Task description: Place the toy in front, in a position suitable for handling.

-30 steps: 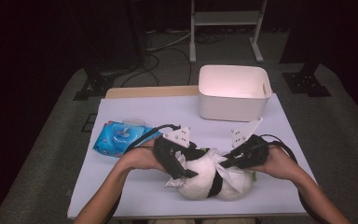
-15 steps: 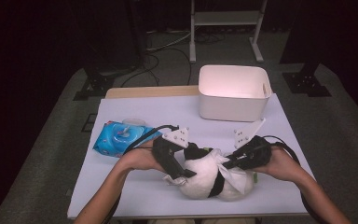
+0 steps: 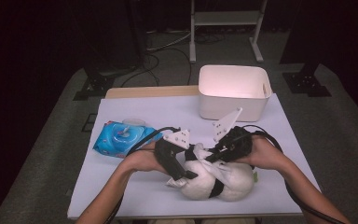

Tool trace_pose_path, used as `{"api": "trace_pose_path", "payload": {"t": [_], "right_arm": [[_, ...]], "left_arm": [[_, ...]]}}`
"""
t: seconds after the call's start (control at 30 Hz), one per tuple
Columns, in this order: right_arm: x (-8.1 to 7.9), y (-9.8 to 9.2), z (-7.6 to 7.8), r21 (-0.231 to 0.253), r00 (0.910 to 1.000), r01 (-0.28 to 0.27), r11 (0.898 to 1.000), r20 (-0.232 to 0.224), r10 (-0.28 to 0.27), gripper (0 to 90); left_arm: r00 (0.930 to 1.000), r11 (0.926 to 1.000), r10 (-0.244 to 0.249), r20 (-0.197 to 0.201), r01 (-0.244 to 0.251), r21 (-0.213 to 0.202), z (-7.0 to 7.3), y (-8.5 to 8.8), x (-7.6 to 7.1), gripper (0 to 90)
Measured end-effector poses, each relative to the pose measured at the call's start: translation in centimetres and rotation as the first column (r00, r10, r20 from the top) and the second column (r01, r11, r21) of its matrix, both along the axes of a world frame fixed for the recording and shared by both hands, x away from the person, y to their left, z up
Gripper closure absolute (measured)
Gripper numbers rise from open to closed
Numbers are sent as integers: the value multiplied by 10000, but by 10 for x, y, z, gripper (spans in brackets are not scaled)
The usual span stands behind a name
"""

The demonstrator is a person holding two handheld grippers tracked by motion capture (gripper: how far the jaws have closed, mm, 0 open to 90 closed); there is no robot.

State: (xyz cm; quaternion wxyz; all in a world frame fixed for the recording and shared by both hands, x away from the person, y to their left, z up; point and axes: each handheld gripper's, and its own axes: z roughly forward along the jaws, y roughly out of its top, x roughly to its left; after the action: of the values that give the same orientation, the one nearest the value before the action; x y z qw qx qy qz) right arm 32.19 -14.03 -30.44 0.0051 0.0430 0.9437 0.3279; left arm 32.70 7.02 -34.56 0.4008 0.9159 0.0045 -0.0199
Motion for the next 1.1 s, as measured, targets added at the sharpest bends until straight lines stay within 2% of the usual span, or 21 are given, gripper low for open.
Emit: {"api": "trace_pose_path", "payload": {"t": [0.23,0.37,0.57,0.8,0.97,1.1], "right_arm": [[3,19,1,132,9995,-323,9994,-43,323,805],[4,13,1,281,9996,-283,9992,-64,285,805],[2,-6,0,135,9998,180,9997,-66,-180,804],[0,-47,-18,-89,9941,1042,9945,-296,-1044,803],[-4,-80,-21,336,9854,1663,9855,-439,-1647,801],[-8,-95,-29,461,9786,1981,9791,-658,-1949,801]], "left_arm": [[10000,10000,-37,-46,37,36,-1,2,0,108],[10000,10000,-17,-9,17,68,-1,3,-1,109],[10000,9999,-19,-28,19,155,-1,5,-2,110],[10000,9996,-36,-1,36,286,-2,8,-4,110],[10000,9995,-11,-62,13,326,-2,9,-3,110],[10000,9992,-21,-80,24,389,0,8,-3,109]]}}
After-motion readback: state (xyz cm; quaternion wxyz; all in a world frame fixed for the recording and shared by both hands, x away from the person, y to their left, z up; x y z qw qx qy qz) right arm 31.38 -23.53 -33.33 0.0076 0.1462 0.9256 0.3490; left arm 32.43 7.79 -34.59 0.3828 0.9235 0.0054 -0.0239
